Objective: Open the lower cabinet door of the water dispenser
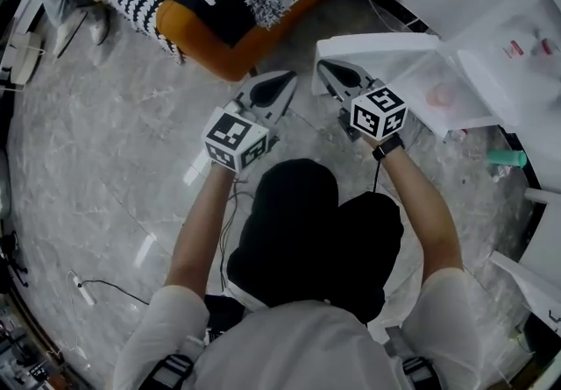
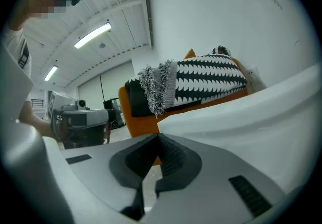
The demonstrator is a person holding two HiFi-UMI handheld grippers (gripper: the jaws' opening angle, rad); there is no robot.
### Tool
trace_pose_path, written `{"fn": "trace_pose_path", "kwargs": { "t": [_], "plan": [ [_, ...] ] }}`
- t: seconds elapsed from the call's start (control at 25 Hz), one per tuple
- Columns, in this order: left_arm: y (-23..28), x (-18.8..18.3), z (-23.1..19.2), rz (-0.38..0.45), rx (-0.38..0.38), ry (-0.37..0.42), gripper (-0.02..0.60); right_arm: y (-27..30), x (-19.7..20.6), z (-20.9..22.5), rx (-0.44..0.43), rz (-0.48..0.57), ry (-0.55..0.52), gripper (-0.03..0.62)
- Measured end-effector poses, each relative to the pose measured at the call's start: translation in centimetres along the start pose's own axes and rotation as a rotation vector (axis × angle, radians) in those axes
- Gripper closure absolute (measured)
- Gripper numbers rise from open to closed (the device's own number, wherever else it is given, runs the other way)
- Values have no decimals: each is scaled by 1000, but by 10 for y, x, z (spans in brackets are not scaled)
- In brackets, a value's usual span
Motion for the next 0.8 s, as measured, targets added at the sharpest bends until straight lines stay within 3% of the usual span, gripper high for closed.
{"fn": "trace_pose_path", "kwargs": {
  "t": [0.24, 0.6, 0.8],
  "plan": [
    [-10, 3, -5, 2, -18, -7, 568, 23, -5, 15, 62, 17, 5, 586],
    [-15, 2, -9, 7, -21, -11, 568, 26, -3, 15, 63, 22, 10, 586],
    [-2, -3, 1, 3, 17, -7, 568, 10, -14, 14, 85, 40, 1, 586]
  ]
}}
Point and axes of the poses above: the fingertips, and each gripper's own axes: y forward along the fingers, z to its right, x out of its underside, the point moved 7 cm from there along -y, backward along the fingers, and after that the axes turned 8 degrees about z, right-handed, at the moved point
